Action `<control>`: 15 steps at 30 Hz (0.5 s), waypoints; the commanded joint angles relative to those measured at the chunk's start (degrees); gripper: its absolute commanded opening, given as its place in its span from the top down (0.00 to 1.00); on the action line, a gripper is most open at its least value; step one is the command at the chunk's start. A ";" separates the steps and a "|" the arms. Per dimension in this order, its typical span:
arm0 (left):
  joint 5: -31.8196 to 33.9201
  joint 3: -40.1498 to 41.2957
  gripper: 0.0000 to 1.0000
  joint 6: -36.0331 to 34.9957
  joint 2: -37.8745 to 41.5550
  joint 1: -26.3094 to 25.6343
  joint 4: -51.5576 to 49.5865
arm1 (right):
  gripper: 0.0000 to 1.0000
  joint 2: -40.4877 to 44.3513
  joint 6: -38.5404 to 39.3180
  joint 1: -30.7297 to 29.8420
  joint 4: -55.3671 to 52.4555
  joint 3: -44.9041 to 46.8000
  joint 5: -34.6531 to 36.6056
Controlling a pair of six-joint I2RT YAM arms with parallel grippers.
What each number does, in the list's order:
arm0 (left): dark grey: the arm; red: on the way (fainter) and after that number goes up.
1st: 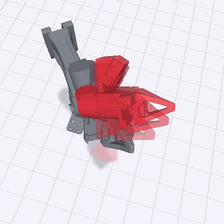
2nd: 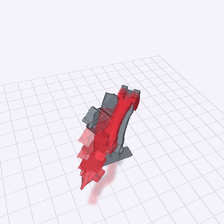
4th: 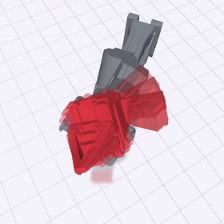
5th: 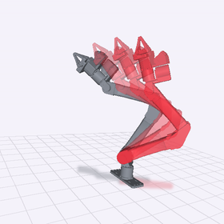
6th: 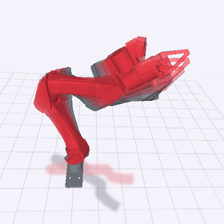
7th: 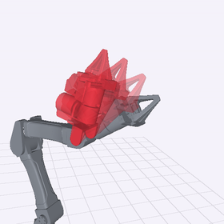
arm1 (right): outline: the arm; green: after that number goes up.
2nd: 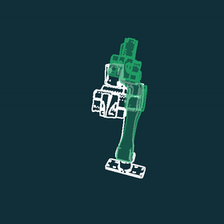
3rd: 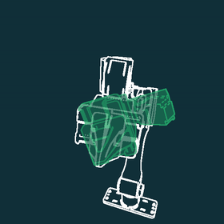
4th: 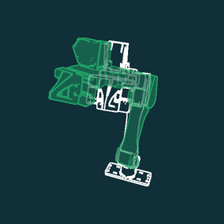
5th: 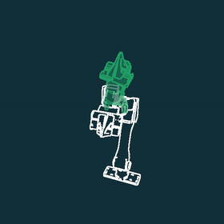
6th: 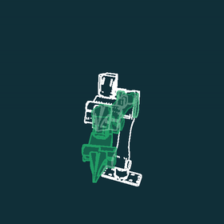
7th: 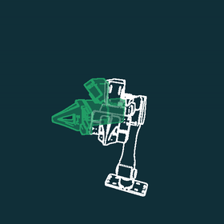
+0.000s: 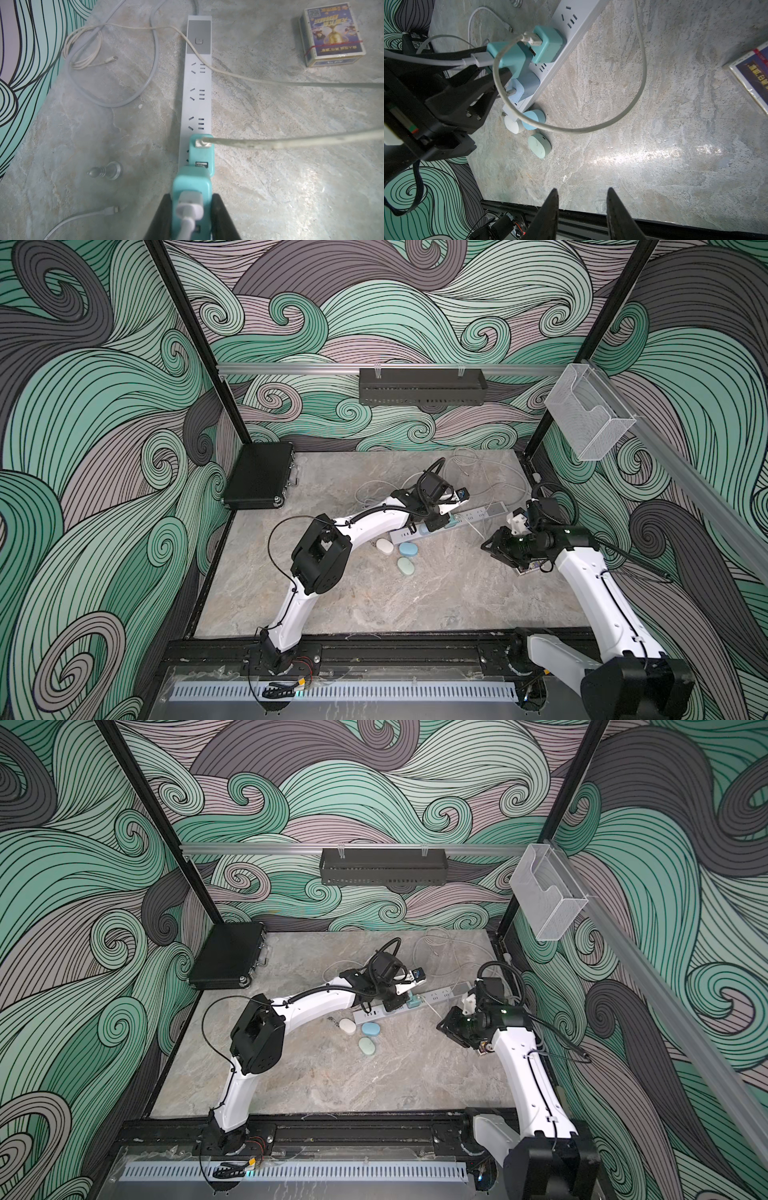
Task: Charge the bluetooth headset
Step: Adjust the plug at the socket.
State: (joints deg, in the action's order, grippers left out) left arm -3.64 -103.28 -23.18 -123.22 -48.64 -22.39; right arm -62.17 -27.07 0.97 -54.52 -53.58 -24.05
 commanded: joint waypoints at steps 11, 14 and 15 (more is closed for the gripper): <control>-4.23 4.03 1.00 1.62 3.85 0.59 -3.88 | 0.61 0.22 -0.42 0.02 0.01 0.86 -0.54; -3.68 4.67 1.00 1.57 4.47 0.74 -3.49 | 0.61 0.30 -0.48 -0.04 0.03 0.80 -0.57; -3.57 4.84 1.00 1.56 4.48 0.83 -3.30 | 0.61 0.38 -0.43 0.02 -0.05 0.76 -0.61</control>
State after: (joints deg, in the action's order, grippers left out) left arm -7.05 -98.83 -22.46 -121.25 -48.34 -23.40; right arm -62.17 -27.07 0.97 -54.41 -53.52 -24.18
